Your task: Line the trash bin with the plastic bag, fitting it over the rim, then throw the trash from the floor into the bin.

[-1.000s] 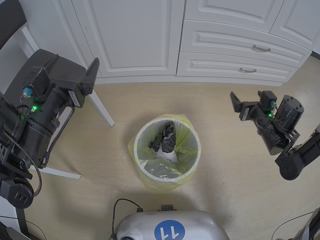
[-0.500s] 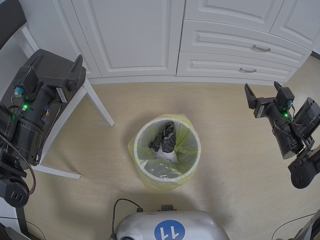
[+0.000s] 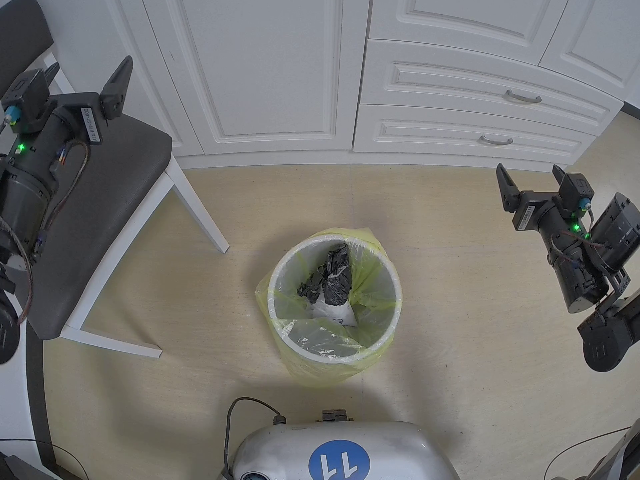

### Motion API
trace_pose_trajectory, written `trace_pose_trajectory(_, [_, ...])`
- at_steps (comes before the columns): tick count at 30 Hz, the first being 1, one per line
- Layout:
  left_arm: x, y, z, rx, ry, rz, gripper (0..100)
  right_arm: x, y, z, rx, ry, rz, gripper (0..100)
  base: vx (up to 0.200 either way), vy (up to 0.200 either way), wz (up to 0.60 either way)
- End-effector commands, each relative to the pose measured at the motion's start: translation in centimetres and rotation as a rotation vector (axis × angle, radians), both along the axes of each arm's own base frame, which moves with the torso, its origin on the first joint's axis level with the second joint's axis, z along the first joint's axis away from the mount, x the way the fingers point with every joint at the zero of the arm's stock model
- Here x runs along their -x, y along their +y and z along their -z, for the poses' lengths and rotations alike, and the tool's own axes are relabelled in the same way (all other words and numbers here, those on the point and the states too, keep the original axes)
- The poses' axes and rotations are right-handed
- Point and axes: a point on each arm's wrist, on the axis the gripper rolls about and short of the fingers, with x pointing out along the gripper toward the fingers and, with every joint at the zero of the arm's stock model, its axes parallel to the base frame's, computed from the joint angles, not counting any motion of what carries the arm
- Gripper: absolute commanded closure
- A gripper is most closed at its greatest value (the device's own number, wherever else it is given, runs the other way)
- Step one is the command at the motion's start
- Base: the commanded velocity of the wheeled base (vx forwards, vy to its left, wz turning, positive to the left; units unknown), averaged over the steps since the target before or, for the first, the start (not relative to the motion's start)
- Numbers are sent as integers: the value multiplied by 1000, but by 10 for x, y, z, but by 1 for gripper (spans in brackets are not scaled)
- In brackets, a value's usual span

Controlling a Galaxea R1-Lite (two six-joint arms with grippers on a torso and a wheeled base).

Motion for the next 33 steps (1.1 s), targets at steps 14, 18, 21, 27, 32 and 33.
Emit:
trace_pose_trajectory(14, [-42,45,1,158,563,56,0,-45,-27,-48,-17,374,87,0,0,0,0])
trace_pose_trajectory(18, [-43,47,8,181,635,44,0,-40,-35,-45,0,601,117,0,0,0,0])
trace_pose_trajectory(21, [-39,53,17,226,710,26,0,-28,-46,-34,20,770,140,0,0,0,0])
trace_pose_trajectory(27, [-8,55,16,315,801,94,0,9,-50,-30,-38,833,60,0,0,0,0])
trace_pose_trajectory(32, [8,57,11,312,797,116,0,25,-61,-40,-32,789,89,0,0,0,0])
trace_pose_trajectory(33, [17,57,10,308,784,122,0,34,-68,-50,-58,745,97,0,0,0,0])
